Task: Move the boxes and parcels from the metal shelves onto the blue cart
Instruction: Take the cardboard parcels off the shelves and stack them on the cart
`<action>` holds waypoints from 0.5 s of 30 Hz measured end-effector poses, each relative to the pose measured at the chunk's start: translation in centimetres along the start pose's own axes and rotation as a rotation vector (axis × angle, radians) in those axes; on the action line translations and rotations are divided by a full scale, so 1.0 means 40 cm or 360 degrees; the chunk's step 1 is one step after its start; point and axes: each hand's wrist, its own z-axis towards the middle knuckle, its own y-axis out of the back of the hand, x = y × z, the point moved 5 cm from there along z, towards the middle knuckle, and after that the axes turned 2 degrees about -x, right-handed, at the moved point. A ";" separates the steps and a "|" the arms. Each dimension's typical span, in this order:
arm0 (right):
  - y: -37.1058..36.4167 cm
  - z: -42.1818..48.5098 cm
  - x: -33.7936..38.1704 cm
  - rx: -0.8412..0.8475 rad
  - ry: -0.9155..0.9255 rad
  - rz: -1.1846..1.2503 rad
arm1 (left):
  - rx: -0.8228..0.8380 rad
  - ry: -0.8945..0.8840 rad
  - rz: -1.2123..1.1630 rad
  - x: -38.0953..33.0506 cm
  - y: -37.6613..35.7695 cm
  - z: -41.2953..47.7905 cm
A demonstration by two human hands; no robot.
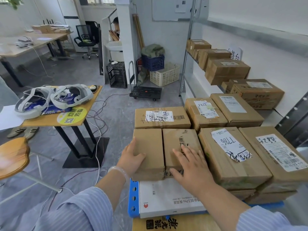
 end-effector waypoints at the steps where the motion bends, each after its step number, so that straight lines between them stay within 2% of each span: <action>1: 0.005 0.011 0.001 -0.0010 0.0009 0.0022 | -0.0020 -0.0011 0.0015 -0.004 0.004 0.003; 6: 0.030 0.093 0.000 -0.0021 -0.0005 -0.0015 | -0.0074 -0.0090 0.0208 -0.045 0.016 0.035; 15: 0.042 0.239 -0.013 0.0121 -0.0143 -0.0055 | -0.0072 -0.0295 0.0714 -0.110 0.004 0.114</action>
